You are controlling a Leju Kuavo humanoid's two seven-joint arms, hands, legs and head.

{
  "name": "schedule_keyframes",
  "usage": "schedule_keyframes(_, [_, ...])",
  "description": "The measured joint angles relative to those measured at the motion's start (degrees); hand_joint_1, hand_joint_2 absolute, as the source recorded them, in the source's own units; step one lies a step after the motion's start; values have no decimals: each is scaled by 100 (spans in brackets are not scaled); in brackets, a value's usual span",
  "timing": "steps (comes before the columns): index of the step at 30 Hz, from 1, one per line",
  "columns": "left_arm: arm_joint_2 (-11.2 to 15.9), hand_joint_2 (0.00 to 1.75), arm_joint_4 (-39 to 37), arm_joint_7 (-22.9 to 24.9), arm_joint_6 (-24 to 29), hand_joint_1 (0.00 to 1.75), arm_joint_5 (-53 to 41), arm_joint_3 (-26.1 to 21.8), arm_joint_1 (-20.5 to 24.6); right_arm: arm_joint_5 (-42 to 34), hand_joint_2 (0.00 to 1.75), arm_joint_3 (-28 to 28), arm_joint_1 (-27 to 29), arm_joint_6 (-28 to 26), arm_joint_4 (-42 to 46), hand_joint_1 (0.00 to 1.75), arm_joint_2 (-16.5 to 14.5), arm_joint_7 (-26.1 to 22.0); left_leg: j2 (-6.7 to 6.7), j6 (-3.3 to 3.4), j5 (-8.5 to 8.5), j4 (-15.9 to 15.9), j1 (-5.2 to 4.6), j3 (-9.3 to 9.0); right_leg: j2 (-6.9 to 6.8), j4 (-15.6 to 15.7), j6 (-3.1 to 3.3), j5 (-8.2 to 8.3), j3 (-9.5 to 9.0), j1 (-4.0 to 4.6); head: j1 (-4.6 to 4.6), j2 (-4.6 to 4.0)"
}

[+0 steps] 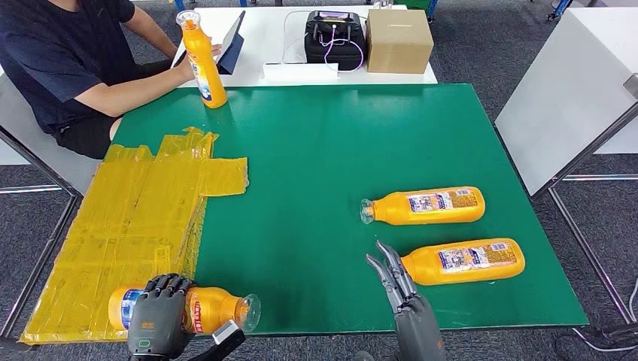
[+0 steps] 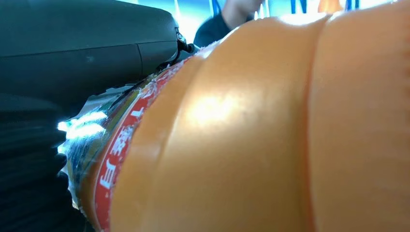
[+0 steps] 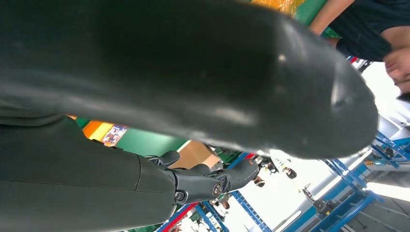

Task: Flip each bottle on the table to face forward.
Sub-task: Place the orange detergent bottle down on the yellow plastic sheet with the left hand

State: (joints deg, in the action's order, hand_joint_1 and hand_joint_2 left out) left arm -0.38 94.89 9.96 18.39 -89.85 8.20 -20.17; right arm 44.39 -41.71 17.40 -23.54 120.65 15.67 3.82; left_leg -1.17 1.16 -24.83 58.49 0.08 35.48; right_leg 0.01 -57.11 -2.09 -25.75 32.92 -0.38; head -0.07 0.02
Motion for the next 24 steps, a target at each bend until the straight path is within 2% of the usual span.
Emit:
schedule_keyframes(4, [18,175,-38,31,-23,175,-7,8,17,1,0,4,2,0,6,0,11,2,0,0,0,0,0,0,0,0,0,0,-1,0,-1,0])
schedule_keyframes(11, [404,175,-542,236,-180,175,-18,97,269,4,0,181,168,-9,190,0,221,9,-7,3,-32,-3,-1,-71,-2,4,7,-30,-20,0,-2,0])
schedule_keyframes(17, [445,175,-588,240,-181,175,-18,124,284,2,0,198,186,-9,212,0,254,9,-7,5,-32,-4,0,-93,-2,5,9,-33,-43,1,-2,0])
schedule_keyframes(20, [452,175,-589,277,-216,175,-18,132,288,14,131,207,192,-9,218,0,257,16,-7,5,-32,-4,-1,-94,-2,5,9,-33,-44,1,-2,0])
schedule_keyframes(21, [454,175,-589,310,-240,148,-18,137,290,22,175,217,203,-10,226,0,259,21,-8,5,-32,-4,-1,-95,-2,5,9,-33,-45,1,-2,0])
schedule_keyframes(24, [478,175,-581,459,-304,17,-18,169,292,49,175,257,261,-13,263,0,269,45,-9,5,-33,-4,-1,-99,-3,5,9,-33,-49,0,-1,0])
